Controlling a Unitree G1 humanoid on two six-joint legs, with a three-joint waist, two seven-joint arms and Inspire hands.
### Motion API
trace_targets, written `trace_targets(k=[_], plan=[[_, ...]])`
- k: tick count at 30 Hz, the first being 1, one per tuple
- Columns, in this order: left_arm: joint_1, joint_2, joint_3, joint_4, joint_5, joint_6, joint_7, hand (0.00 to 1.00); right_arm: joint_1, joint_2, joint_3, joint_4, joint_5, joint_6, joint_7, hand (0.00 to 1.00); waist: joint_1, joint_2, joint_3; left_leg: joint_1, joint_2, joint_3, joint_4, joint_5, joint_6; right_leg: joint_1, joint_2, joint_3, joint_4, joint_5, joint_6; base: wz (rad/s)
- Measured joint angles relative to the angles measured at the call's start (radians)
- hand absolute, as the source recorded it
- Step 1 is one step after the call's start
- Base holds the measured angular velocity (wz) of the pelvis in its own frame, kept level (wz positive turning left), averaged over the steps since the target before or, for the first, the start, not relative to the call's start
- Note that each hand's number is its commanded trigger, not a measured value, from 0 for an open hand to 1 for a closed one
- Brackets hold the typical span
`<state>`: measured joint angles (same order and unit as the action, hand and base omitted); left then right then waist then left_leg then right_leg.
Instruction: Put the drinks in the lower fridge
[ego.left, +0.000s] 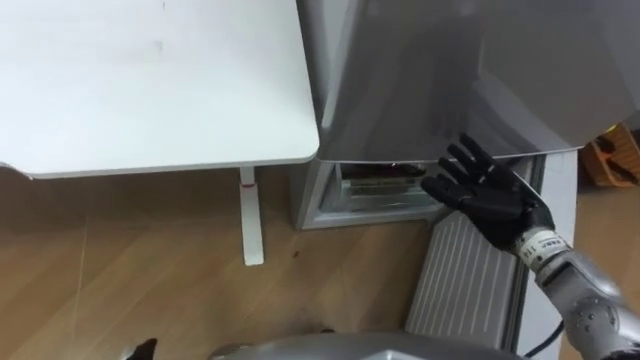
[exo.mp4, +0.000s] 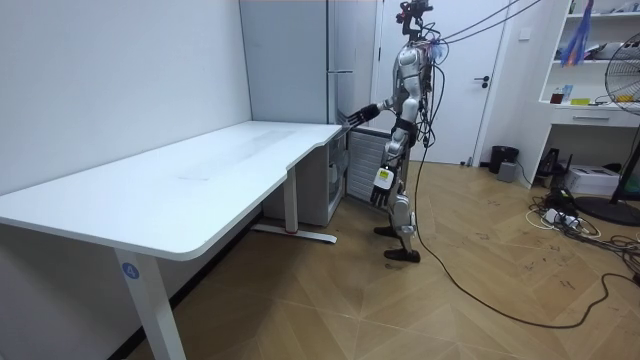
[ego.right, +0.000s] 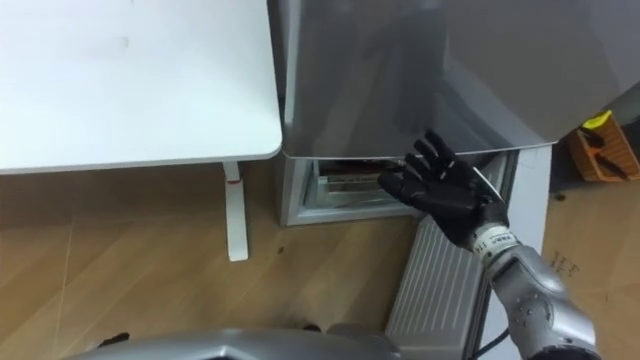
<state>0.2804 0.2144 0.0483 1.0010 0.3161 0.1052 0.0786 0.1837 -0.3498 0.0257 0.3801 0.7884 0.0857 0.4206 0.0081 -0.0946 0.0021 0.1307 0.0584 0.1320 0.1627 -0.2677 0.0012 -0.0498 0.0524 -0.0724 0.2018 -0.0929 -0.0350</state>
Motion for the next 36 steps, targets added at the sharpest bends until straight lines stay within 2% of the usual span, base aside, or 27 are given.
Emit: trace_targets(k=[5, 9, 12, 15, 17, 20, 22, 25, 27, 29, 31, 33, 36], plan=[[-0.003, -0.002, -0.015, 0.001, 0.001, -0.004, 0.008, 0.0, -0.004, 0.0, -0.013, -0.017, -0.08, -0.002, -0.005, 0.0, -0.004, 0.004, 0.0012, -0.002, -0.001, -0.001, 0.003, 0.0, 0.0, -0.002, -0.001, 0.002, 0.005, 0.001, 0.0, 0.0], [-0.017, -0.006, -0.008, 0.001, 0.001, -0.012, 0.026, 0.0, -0.006, -0.003, -0.058, -0.093, -0.259, 0.011, -0.07, 0.0, -0.017, 0.007, 0.0032, -0.006, -0.002, 0.0, 0.003, 0.0, 0.0, -0.008, -0.002, 0.003, 0.007, 0.001, 0.0, 0.0], [-0.006, -0.012, 0.008, 0.0, -0.001, -0.027, 0.027, 0.0, -0.006, -0.003, -0.131, -0.192, -0.418, 0.014, -0.153, 0.0, -0.041, 0.02, 0.0082, -0.006, -0.002, 0.003, 0.003, 0.0, 0.0, -0.01, -0.001, 0.008, 0.007, 0.001, 0.001, -0.02], [0.003, -0.014, 0.03, 0.0, -0.001, -0.027, 0.046, 0.0, -0.008, -0.009, -0.226, -0.275, -0.508, 0.014, -0.257, 0.0, -0.059, 0.024, 0.0013, -0.013, -0.002, 0.007, 0.006, 0.001, 0.0, -0.023, 0.002, 0.017, 0.01, 0.0, 0.001, -0.07], [0.009, -0.015, 0.034, -0.001, 0.0, -0.026, 0.048, 0.0, -0.015, -0.008, -0.283, -0.312, -0.52, -0.004, -0.319, 0.0, -0.061, 0.025, 0.0002, -0.012, -0.002, 0.012, 0.007, 0.001, 0.0, -0.024, 0.002, 0.02, 0.01, 0.0, 0.001, -0.07], [0.012, -0.022, 0.052, -0.003, -0.001, -0.023, 0.05, 0.0, -0.049, -0.008, -0.342, -0.316, -0.518, -0.021, -0.419, 0.0, -0.07, 0.014, -0.0046, -0.012, -0.002, 0.014, 0.007, 0.001, 0.0, -0.023, 0.001, 0.022, 0.009, -0.001, 0.002, 0.0], [0.031, -0.023, 0.068, -0.02, -0.001, -0.022, 0.05, 0.0, -0.06, -0.008, -0.391, -0.277, -0.505, -0.034, -0.489, 0.0, -0.074, 0.004, -0.0102, -0.01, -0.002, 0.014, 0.007, 0.001, 0.0, -0.019, 0.002, 0.021, 0.005, -0.001, 0.002, 0.02], [0.052, -0.024, 0.071, -0.041, 0.0, -0.011, 0.06, 0.0, -0.064, -0.005, -0.415, -0.211, -0.507, -0.034, -0.566, 0.0, -0.088, -0.007, -0.0048, 0.002, -0.001, 0.014, 0.005, 0.001, 0.0, -0.003, 0.001, 0.016, 0.0, -0.002, 0.004, 0.03], [0.055, -0.024, 0.069, -0.047, 0.003, -0.002, 0.062, 0.0, -0.064, 0.002, -0.415, -0.153, -0.511, -0.035, -0.596, 0.0, -0.091, -0.008, -0.0041, 0.001, -0.001, 0.014, 0.003, 0.001, 0.0, -0.003, 0.0, 0.015, -0.002, -0.002, 0.004, 0.03], [0.052, -0.025, 0.071, -0.047, 0.004, -0.001, 0.064, 0.0, -0.06, 0.008, -0.416, -0.072, -0.514, -0.035, -0.618, 0.0, -0.096, -0.007, -0.0044, 0.001, -0.001, 0.014, 0.0, 0.0, 0.0, -0.003, 0.001, 0.015, -0.004, -0.001, 0.005, 0.0], [0.054, -0.025, 0.071, -0.047, 0.005, 0.002, 0.067, 0.0, -0.045, 0.011, -0.414, 0.021, -0.519, -0.033, -0.647, 0.0, -0.093, 0.004, -0.0052, 0.002, 0.0, 0.014, -0.009, 0.0, 0.0, -0.002, 0.002, 0.015, -0.008, 0.0, 0.005, 0.0], [0.056, -0.025, 0.071, -0.048, 0.004, 0.005, 0.07, 0.0, -0.046, 0.013, -0.413, 0.09, -0.519, -0.032, -0.679, 0.0, -0.09, 0.011, -0.0089, 0.002, 0.0, 0.014, -0.01, 0.0, 0.001, -0.002, 0.002, 0.015, -0.008, 0.0, 0.006, 0.0], [0.059, -0.026, 0.071, -0.053, 0.004, 0.006, 0.082, 0.0, -0.046, 0.018, -0.413, 0.18, -0.519, -0.032, -0.713, 0.0, -0.092, 0.018, -0.0048, 0.002, -0.001, 0.014, -0.007, 0.001, 0.001, -0.003, 0.002, 0.015, -0.007, -0.002, 0.006, 0.0]])
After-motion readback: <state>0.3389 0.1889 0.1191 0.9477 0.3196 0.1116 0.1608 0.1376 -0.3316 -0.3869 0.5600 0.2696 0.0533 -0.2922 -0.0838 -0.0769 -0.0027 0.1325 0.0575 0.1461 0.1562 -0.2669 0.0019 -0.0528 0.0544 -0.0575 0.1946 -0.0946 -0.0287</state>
